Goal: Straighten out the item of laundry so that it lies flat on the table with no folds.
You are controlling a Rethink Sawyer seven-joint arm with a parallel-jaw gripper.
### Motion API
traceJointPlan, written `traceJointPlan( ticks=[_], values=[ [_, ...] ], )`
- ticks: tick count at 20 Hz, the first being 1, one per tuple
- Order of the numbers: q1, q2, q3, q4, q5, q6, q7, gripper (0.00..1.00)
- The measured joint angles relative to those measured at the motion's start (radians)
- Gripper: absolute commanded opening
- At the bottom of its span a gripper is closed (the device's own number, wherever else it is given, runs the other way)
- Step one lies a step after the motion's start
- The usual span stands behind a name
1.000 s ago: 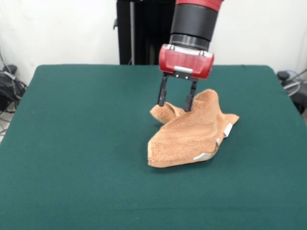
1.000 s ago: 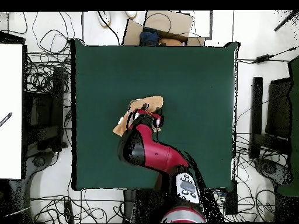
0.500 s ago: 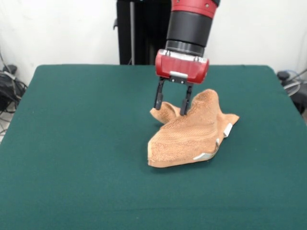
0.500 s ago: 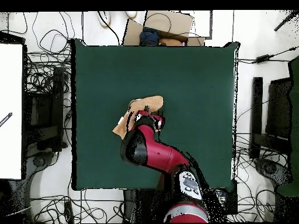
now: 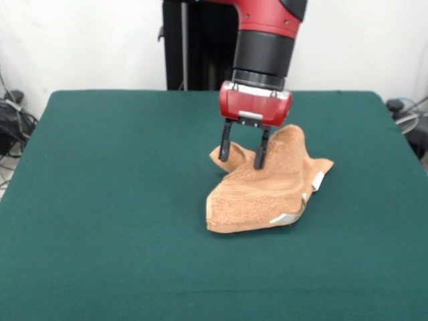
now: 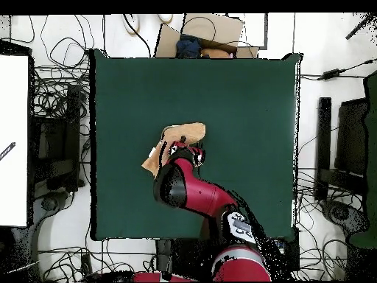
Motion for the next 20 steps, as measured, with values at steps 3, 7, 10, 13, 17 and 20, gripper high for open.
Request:
traceJointPlan(
  ticks=[3,7,10,13,17,20],
  values=[
    [-0.010,0.003,0.013,0.000,-0.008,0.000,0.000,1.00],
    [-0.026,0.005,0.036,0.000,-0.018,0.000,0.000,1.00],
    [-0.035,0.006,0.047,0.000,-0.022,0.000,0.000,1.00],
    [-0.047,0.007,0.064,0.000,-0.029,0.000,0.000,1.00],
    [-0.077,0.011,0.111,0.000,-0.069,-0.002,0.000,1.00],
    [-0.086,0.012,0.131,0.000,-0.091,-0.007,0.000,1.00]
  ],
)
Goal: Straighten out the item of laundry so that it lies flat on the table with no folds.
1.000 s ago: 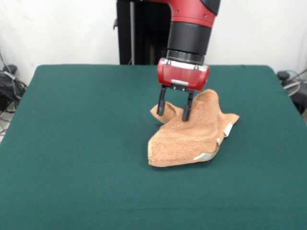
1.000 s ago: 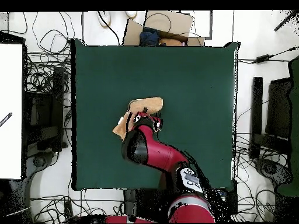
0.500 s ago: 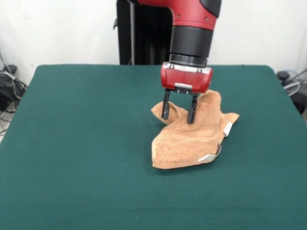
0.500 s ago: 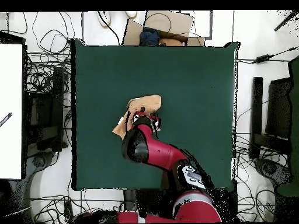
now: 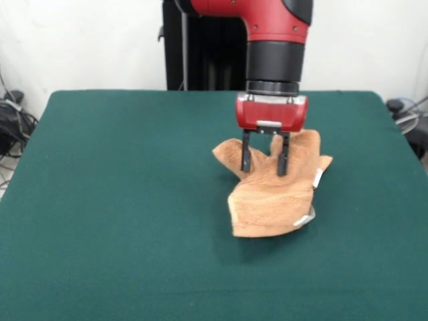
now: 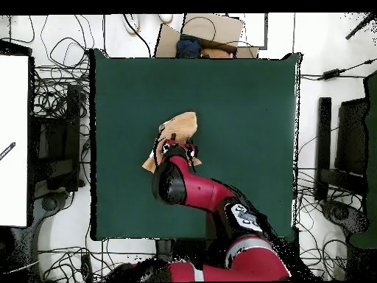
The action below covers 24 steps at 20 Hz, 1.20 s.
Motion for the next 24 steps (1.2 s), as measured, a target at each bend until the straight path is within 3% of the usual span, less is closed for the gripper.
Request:
traceJointPlan(
  ticks=[7,24],
  values=[
    [-0.034,0.001,0.051,0.000,-0.061,-0.010,0.000,1.00],
    [-0.067,0.023,0.092,0.000,-0.097,-0.028,0.000,1.00]
  ],
)
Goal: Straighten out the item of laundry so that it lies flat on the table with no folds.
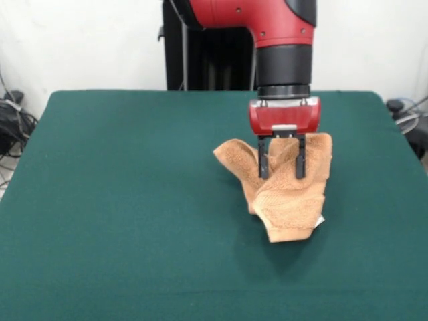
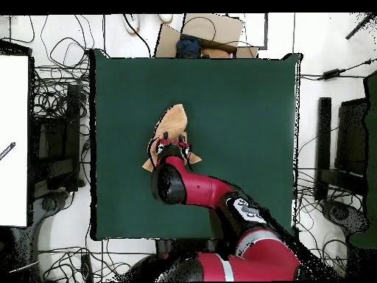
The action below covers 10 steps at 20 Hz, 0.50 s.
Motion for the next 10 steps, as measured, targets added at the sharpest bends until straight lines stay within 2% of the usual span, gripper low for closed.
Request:
traceJointPlan(
  ticks=[10],
  values=[
    [-0.010,-0.002,0.000,0.000,-0.011,-0.005,0.000,1.00]
  ],
)
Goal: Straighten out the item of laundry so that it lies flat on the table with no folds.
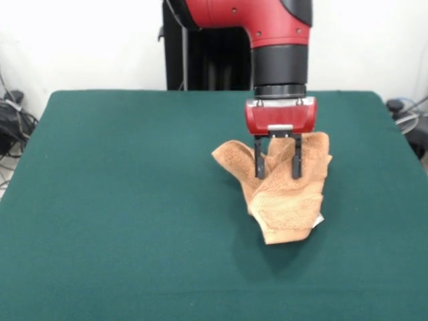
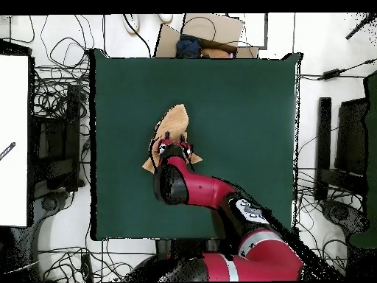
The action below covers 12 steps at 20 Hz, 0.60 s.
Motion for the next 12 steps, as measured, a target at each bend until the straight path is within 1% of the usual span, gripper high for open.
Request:
traceJointPlan(
  ticks=[5,12],
  values=[
    [0.031,-0.022,-0.015,0.000,0.000,0.000,0.000,1.00],
    [0.108,-0.083,-0.026,0.000,0.001,0.000,0.000,1.00]
  ],
)
